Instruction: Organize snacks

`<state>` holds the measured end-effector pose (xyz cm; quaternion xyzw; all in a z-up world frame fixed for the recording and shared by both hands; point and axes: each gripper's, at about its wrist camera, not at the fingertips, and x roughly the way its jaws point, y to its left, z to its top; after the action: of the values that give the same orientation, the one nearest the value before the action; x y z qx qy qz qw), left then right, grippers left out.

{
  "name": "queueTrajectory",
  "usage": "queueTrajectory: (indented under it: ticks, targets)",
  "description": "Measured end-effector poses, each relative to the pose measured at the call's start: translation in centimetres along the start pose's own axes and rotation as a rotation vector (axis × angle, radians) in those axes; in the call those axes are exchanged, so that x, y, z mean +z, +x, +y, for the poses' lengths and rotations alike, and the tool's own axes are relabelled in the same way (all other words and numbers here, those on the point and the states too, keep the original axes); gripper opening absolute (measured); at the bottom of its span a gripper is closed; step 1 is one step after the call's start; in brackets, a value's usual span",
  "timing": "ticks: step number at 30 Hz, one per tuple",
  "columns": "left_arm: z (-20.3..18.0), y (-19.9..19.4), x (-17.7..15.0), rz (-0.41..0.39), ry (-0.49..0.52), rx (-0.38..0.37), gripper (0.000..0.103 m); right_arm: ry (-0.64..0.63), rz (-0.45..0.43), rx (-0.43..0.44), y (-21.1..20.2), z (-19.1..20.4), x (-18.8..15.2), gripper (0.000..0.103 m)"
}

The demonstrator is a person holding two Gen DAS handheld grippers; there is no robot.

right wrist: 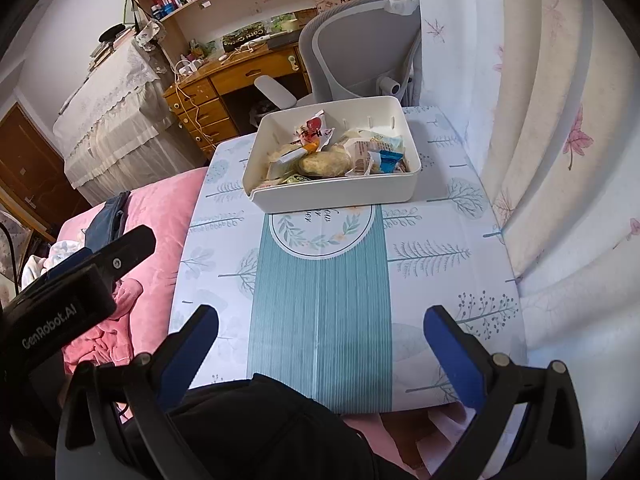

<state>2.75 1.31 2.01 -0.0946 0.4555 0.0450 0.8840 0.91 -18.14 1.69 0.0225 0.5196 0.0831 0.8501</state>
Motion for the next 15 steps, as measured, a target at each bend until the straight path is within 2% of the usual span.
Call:
queueTrajectory:
  ticks: [15]
  targets:
    - [0.20, 0.56, 0.35, 0.009, 0.013, 0.016, 0.102, 0.001, 0.009, 0.000, 0.31, 0.05, 0.20, 0.103]
